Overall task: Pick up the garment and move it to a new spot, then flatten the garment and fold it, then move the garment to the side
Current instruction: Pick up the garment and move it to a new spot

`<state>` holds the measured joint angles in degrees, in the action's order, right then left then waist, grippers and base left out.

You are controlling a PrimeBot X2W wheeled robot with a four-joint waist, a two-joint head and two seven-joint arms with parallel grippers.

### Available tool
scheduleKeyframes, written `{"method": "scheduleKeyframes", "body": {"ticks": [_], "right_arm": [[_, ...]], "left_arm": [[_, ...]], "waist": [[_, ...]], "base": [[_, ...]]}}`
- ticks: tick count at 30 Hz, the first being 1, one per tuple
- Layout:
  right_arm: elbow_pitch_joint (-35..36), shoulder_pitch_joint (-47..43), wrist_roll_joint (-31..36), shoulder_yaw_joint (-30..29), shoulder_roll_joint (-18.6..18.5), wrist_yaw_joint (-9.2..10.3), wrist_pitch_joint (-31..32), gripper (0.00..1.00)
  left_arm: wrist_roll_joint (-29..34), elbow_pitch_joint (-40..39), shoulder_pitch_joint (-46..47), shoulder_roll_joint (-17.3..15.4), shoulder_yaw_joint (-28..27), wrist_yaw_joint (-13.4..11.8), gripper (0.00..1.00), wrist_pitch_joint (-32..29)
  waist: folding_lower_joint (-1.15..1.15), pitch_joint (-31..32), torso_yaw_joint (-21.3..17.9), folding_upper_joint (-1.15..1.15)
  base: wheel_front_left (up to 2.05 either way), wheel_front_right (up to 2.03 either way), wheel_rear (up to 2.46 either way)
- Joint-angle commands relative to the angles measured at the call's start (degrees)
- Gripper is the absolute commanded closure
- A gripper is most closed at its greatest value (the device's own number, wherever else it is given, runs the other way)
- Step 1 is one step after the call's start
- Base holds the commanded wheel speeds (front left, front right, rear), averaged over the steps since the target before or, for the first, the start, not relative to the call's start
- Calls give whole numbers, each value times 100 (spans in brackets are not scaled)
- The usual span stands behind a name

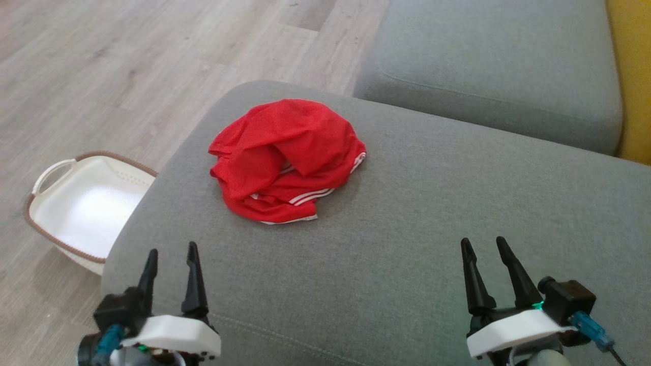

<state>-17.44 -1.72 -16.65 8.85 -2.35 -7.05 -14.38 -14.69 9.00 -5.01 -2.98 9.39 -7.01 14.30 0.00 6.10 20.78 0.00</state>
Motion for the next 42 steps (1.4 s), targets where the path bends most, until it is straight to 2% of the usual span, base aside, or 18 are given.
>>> {"method": "scheduleKeyframes", "body": {"ticks": [1, 5, 11, 18, 22, 27, 32, 39, 40, 41, 42], "right_arm": [[167, 229, -3, 112, -53, -44, -62, 0], [202, 265, 43, 12, -53, -44, -62, 0], [348, 402, 161, -266, -53, -44, -62, 0], [604, 763, 303, -515, -53, -44, -62, 0], [711, 966, 369, -550, -53, -44, -62, 0], [803, 1185, 399, -570, -53, -44, -62, 0], [855, 1353, 353, -564, -53, -44, -62, 0], [919, 1472, 321, -635, -53, -44, -62, 0], [919, 1475, 319, -650, -53, -44, -62, 0], [921, 1476, 316, -662, -53, -44, -62, 0], [923, 1476, 315, -670, -53, -44, -62, 0]], "left_arm": [[42, -237, 248, 10, -223, 28, 0, 70], [100, -254, 375, -23, -405, 151, 0, 70], [128, 137, 1234, -469, -571, 465, 0, -134], [73, 884, 2893, -1130, -369, 1089, 0, -1396], [95, 1547, 3800, -1556, -112, 1325, 0, -2148], [-184, 2362, 4777, -1906, 130, 1433, 0, -2692], [-485, 3067, 5390, -2237, 607, 1447, 0, -3181], [-765, 3701, 5854, -2631, 1094, 1449, 0, -3339], [-811, 3755, 5882, -2629, 1169, 1449, 55, -3344], [-870, 3798, 5918, -2633, 1205, 1449, 100, -3307], [-924, 3858, 5962, -2643, 1200, 1449, 100, -3251]], "waist": [[0, -35, -62, 0], [0, -164, -245, 0], [0, -612, -604, 0], [0, -1379, -987, 0], [0, -1788, -1214, 0], [0, -2253, -1501, 0], [0, -2585, -1743, 0], [0, -2875, -1945, 0], [0, -2887, -1953, 0], [0, -2900, -1958, 0], [0, -2910, -1960, 0]], "base": [[0, 0, 0], [0, 0, 0], [0, 0, 0], [0, 0, 0], [0, 0, 0], [0, 0, 0], [0, 0, 0], [0, 0, 0], [0, 0, 0], [0, 0, 0], [0, 0, 0]]}}
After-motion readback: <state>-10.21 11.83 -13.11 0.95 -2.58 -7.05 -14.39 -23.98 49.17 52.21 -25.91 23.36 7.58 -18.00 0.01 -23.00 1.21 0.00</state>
